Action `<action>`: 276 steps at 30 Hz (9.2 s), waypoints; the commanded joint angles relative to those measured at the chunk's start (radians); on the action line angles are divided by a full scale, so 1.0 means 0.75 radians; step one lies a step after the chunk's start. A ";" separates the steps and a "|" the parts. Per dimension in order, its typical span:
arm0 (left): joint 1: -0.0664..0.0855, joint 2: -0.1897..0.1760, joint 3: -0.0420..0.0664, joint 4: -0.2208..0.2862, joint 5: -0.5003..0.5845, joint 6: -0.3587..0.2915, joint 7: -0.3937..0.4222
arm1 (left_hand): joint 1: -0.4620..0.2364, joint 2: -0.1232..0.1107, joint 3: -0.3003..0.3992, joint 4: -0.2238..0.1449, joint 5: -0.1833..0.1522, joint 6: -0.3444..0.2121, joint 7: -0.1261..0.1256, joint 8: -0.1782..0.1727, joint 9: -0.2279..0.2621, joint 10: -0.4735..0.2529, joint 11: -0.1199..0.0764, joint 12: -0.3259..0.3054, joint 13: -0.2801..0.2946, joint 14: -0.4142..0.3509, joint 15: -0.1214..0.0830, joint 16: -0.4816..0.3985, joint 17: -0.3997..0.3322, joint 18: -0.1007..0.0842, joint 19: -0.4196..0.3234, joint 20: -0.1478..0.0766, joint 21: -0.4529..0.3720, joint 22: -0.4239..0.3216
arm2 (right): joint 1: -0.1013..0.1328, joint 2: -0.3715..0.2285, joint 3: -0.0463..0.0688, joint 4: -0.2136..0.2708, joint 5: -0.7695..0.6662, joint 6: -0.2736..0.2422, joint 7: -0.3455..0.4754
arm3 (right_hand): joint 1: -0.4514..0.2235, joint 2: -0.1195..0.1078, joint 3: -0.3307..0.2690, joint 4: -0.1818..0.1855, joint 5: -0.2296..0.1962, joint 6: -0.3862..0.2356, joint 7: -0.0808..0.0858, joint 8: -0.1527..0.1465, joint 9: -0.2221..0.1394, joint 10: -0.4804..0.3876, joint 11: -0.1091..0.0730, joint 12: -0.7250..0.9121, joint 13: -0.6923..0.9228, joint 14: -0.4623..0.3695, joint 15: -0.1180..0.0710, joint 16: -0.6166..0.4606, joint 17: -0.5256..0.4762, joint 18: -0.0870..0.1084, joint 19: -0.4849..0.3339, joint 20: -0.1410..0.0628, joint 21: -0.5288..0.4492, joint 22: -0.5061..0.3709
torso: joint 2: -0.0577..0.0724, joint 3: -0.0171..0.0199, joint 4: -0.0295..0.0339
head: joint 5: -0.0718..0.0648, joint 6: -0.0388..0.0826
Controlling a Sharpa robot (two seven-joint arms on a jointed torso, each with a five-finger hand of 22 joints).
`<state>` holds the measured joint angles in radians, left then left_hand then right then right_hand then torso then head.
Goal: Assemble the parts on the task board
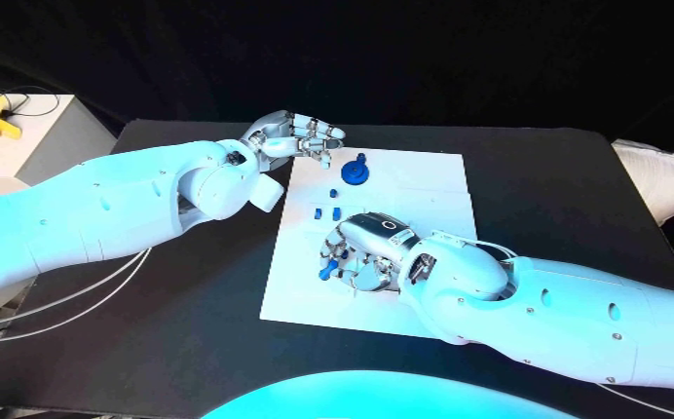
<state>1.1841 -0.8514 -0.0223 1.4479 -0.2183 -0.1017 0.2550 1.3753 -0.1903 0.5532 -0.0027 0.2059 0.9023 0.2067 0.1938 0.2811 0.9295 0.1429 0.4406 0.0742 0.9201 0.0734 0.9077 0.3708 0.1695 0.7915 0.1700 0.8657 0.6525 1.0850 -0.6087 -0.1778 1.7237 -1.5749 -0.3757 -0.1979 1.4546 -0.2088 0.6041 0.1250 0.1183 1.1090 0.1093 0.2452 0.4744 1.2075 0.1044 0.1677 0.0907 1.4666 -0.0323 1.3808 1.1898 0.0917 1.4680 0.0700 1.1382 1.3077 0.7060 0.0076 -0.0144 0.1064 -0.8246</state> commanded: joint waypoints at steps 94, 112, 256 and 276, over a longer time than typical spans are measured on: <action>-0.003 -0.030 -0.011 0.024 0.029 0.010 0.029 | -0.016 0.007 -0.012 0.010 0.004 -0.015 0.002 -0.011 -0.005 -0.004 0.007 -0.005 -0.003 0.006 0.010 -0.011 -0.001 0.018 0.009 0.009 -0.021 -0.009 | 0.063 -0.786 -0.022 0.259 0.488 -0.031 -0.111 | -0.218 0.072 -0.742 0.224 0.068 -0.083 -0.021 0.013 -0.073 0.398 -0.118 1.768 1.837 0.112 -0.029 0.205 0.378 -0.065 0.084 -0.030 0.243 0.243 | -0.025 0.0016 -0.0292 | -0.187 0.042; -0.005 -0.030 -0.012 0.025 0.029 0.016 0.026 | -0.017 0.008 -0.012 0.011 0.004 -0.014 0.002 -0.011 -0.005 -0.004 0.006 -0.005 -0.003 0.006 0.010 -0.011 -0.001 0.018 0.009 0.010 -0.022 -0.010 | 0.000 -0.676 -0.026 0.236 0.325 -0.057 -0.264 | -0.256 0.094 -0.803 0.226 0.092 -0.069 -0.029 0.032 -0.077 0.444 -0.125 1.821 1.911 0.121 -0.034 0.223 0.423 -0.080 0.098 -0.035 0.337 0.279 | -0.021 0.0020 -0.0264 | -0.188 0.023; -0.006 -0.039 -0.012 0.030 0.020 0.042 -0.016 | -0.007 0.012 -0.008 0.008 0.008 -0.012 0.001 -0.010 -0.005 -0.007 0.006 -0.004 -0.004 0.004 0.009 -0.014 -0.001 0.018 0.016 0.008 -0.030 -0.016 | 0.032 -0.342 -0.017 0.152 0.591 -0.068 -0.392 | -0.419 0.089 -0.772 0.224 0.182 -0.025 -0.066 0.182 -0.110 0.452 -0.156 1.816 1.930 0.136 -0.057 0.247 0.493 -0.091 0.105 -0.052 0.405 0.309 | -0.023 0.0013 -0.0258 | -0.168 -0.003; -0.006 -0.039 -0.012 0.029 0.020 0.045 -0.026 | -0.008 0.012 -0.008 0.008 0.008 -0.010 0.002 -0.010 -0.004 -0.008 0.006 -0.004 -0.005 0.005 0.009 -0.014 -0.001 0.018 0.018 0.008 -0.031 -0.017 | 0.031 -0.347 -0.017 0.170 0.645 -0.059 -0.367 | -0.358 0.117 -0.779 0.220 0.244 -0.044 -0.068 0.205 -0.106 0.454 -0.159 1.818 1.933 0.136 -0.061 0.248 0.494 -0.091 0.105 -0.056 0.405 0.310 | -0.023 0.0006 -0.0259 | -0.165 -0.007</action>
<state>1.1795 -0.8819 -0.0319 1.4683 -0.2040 -0.0848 0.2333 1.3714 -0.1865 0.5478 0.0027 0.2059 0.8987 0.2102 0.1891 0.2790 0.9257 0.1466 0.4406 0.0719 0.9237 0.0770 0.9003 0.3710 0.1693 0.7987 0.1771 0.8463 0.6412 1.1096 -0.8685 -0.1903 1.8478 -1.1058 -0.4374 -0.4911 1.1753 -0.1195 0.0276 0.2911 0.2984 1.0828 0.0567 0.3947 0.3940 1.4663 -0.0078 1.5248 1.3077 1.4647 -0.0701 1.5629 1.3077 0.0297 1.4680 0.0340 1.4375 1.3077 0.6889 0.0082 -0.0341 -0.0173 -0.8294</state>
